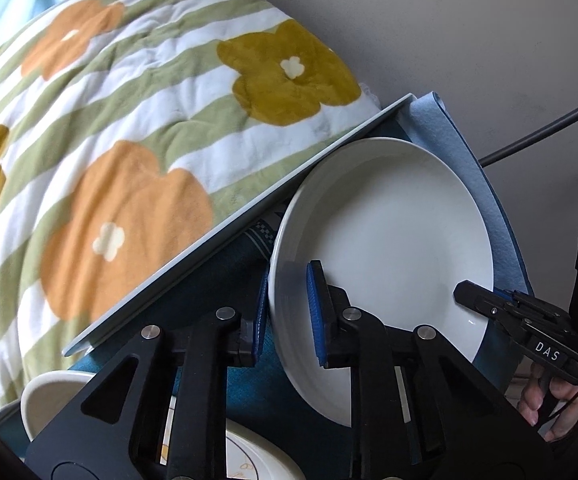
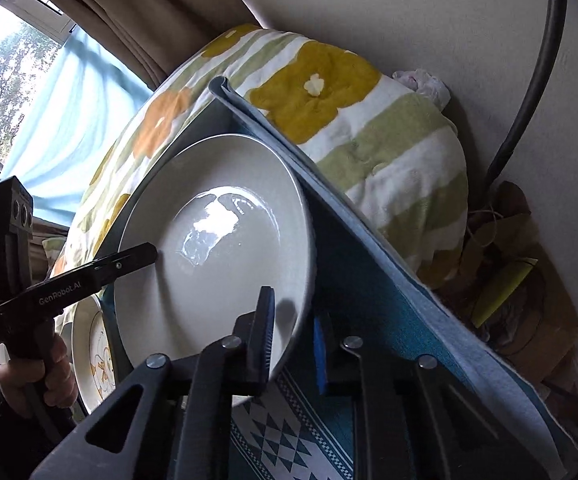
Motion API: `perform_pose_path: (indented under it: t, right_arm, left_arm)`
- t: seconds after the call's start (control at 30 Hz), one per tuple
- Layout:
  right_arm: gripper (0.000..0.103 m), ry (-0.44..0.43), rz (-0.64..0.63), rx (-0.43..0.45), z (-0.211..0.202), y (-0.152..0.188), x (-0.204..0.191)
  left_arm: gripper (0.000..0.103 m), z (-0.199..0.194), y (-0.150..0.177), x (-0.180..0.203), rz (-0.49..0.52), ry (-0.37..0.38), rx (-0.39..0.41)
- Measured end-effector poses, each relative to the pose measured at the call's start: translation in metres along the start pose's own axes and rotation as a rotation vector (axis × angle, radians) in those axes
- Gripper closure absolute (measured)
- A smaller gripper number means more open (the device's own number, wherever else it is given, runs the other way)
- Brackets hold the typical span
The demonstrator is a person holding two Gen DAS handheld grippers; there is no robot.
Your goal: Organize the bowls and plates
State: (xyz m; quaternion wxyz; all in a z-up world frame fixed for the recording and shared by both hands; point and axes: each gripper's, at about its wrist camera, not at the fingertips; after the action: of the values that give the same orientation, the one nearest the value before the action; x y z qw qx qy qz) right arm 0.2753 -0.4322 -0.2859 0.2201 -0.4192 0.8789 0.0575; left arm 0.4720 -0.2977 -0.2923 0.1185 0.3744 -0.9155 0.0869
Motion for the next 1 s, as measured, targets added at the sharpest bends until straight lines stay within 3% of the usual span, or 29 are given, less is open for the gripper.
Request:
perform_pose_path:
  t: [0.3,0.6,0.8,1.0]
  right_arm:
    - [0.088,-0.022,-0.047,0.015,-0.004,0.002,-0.003]
    - [0.088,-0.046,-0.118,0.043,-0.018,0.008,-0.008]
    - [0.088,-0.074,-0.184,0.06,-0.053,0.014,-0.015]
    - [0.088,-0.084,-0.312,0.063,-0.097,0.027,-0.03]
  left_arm:
    - [0.087,-0.008,0.004,0.007,0.015,-0.056,0.018]
    - [0.087,-0.043,0.024,0.021,-0.002,-0.091,0.101]
    - [0.087,-0.08,0.055,0.038,-0.051,-0.083,0.176]
    - [0.087,-0.121,0.11,0.057,-0.145,-0.085,0.26]
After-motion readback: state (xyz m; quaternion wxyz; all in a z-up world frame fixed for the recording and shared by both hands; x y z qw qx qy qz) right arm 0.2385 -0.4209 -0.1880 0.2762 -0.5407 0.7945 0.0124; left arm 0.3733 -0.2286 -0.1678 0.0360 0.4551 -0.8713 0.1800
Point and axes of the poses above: each gripper's, at about its wrist camera, not at the fingertips, and z roughly the way its jaws point, x to its right, y to its underside, and after that the axes turned 13 degrees about -x, right-handed
